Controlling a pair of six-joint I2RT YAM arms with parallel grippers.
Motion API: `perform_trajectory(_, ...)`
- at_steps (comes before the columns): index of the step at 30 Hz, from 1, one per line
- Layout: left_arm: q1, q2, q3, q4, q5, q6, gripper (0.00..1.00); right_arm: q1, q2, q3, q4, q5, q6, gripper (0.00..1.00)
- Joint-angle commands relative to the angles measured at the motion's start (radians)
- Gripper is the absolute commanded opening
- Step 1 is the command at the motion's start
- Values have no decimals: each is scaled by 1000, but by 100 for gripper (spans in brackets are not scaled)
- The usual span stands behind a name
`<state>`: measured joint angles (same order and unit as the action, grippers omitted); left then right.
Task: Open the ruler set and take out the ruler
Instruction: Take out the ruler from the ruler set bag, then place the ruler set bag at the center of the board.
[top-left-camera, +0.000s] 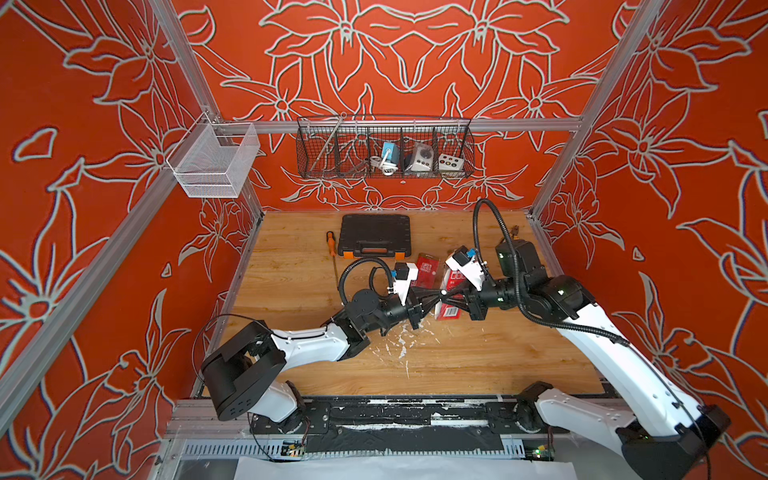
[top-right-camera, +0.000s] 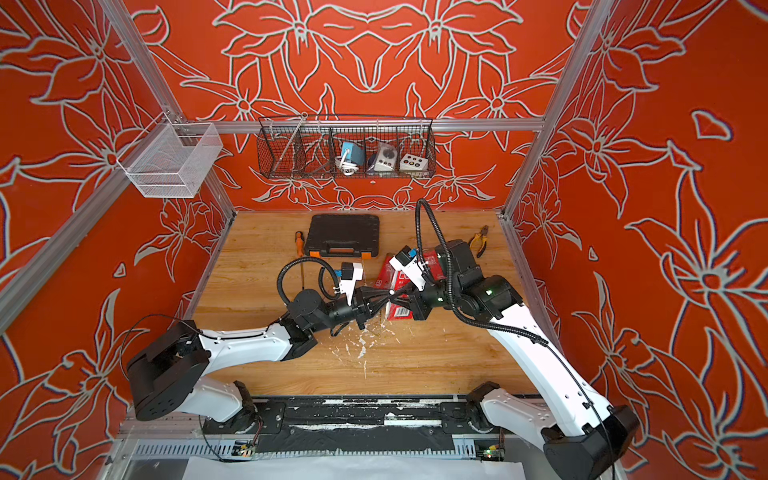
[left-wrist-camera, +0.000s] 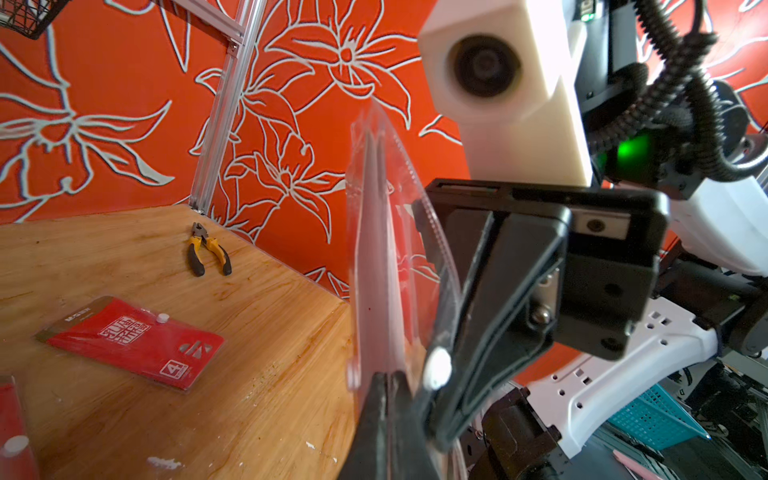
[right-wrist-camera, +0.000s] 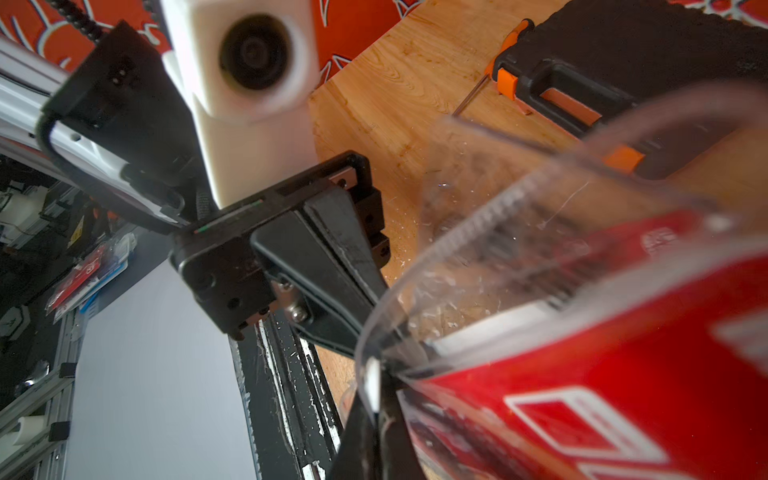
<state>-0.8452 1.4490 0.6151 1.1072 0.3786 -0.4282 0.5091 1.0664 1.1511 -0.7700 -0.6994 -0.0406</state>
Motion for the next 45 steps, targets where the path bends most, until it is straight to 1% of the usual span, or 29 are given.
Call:
perform_trajectory(1,-15,-45,-4,63,25,17,0,-20,-2,-18,40,58,-3,0)
perform_trajectory(5,-12,-65,-5,54,-25,14,0,-22,7,-20,27,20,-21,0)
perform_trajectory(9,-5,-78,38,-13,-78,9,0,-21,29,-17,-21,27,-49,0)
perform_trajectory(15,22,-100,100,-89,-95,-19,0,-21,40,-35,-34,80,-54,0)
perform_trajectory(19,51,-144,131,-213,-89,-31,0,-33,37,-41,-25,144,-31,0)
perform_trajectory(22,91,-183,126,-305,-67,-50,0,-56,27,-48,-5,183,4,0)
perform_trajectory(25,142,-223,107,-399,-31,-74,0,-93,31,-36,-21,251,38,0)
perform_trajectory(28,192,-258,66,-452,19,-102,0,-129,63,4,-96,381,56,0)
perform_trajectory(30,209,-265,49,-485,52,-111,0,-154,76,24,-136,467,64,0)
perform_trajectory(33,211,-243,32,-523,104,-120,0,-208,75,32,-167,547,78,0)
perform_trajectory(36,212,-182,3,-500,172,-162,0,-239,91,51,-223,686,80,0)
perform_trajectory(38,210,-124,-16,-446,223,-200,0,-261,112,61,-264,778,79,0)
perform_trajectory(41,206,-42,-22,-388,266,-237,0,-307,127,51,-287,829,77,0)
perform_trajectory(45,179,59,10,-374,287,-244,0,-364,150,36,-287,895,91,0)
